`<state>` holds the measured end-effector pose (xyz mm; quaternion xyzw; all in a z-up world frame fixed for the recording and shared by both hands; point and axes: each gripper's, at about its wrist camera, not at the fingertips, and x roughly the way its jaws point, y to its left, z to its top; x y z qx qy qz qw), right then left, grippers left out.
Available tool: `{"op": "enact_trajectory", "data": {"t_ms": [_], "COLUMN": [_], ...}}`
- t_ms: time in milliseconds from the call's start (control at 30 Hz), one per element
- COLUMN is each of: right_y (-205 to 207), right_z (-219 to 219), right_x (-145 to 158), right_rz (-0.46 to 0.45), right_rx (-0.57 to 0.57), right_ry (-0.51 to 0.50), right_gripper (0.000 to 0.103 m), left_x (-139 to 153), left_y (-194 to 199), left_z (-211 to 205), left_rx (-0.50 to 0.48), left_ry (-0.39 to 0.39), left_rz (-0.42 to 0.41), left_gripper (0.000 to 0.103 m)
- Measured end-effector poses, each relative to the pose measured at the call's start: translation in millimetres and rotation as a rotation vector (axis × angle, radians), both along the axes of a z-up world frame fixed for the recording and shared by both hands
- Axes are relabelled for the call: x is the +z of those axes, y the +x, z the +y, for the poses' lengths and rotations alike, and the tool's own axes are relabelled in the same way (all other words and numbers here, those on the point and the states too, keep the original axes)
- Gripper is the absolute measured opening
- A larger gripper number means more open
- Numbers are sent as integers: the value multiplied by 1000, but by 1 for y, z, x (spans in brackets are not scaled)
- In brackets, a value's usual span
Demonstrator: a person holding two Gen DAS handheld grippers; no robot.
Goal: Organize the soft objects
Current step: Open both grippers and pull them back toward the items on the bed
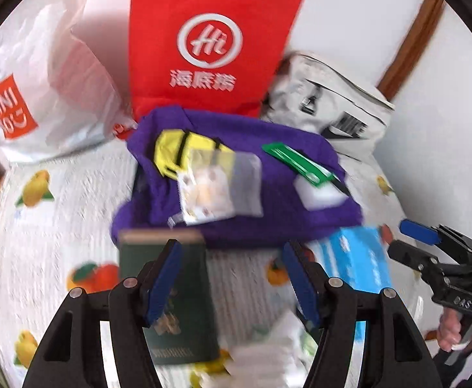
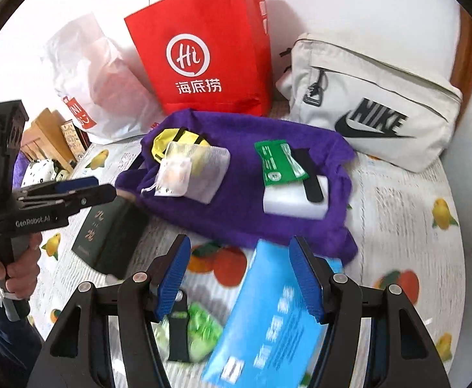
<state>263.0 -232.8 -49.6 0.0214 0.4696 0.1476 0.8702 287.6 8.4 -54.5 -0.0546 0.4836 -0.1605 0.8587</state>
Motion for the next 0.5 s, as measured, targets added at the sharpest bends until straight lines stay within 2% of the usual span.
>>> {"op": "enact_trajectory", "data": {"t_ms": [200,333,500], "right_y": [-41,-65,-89], "right_z": [-9,-13,-15], "right_x": [1,-3,-11], "right_rz": [2,8,16], "right_rx": [-29,-33,-29], "right_ry": [35,43,42], "right_gripper": [63,63,63], "left_x": [-15,-30,-44], "left_y": [-46,-69,-98], "left_z": [-8,-8,-4], "left_rx": [-18,-18,-10], "left_ry": [18,2,2], "left_rz": [40,67,69], "left_gripper": [63,63,63]}}
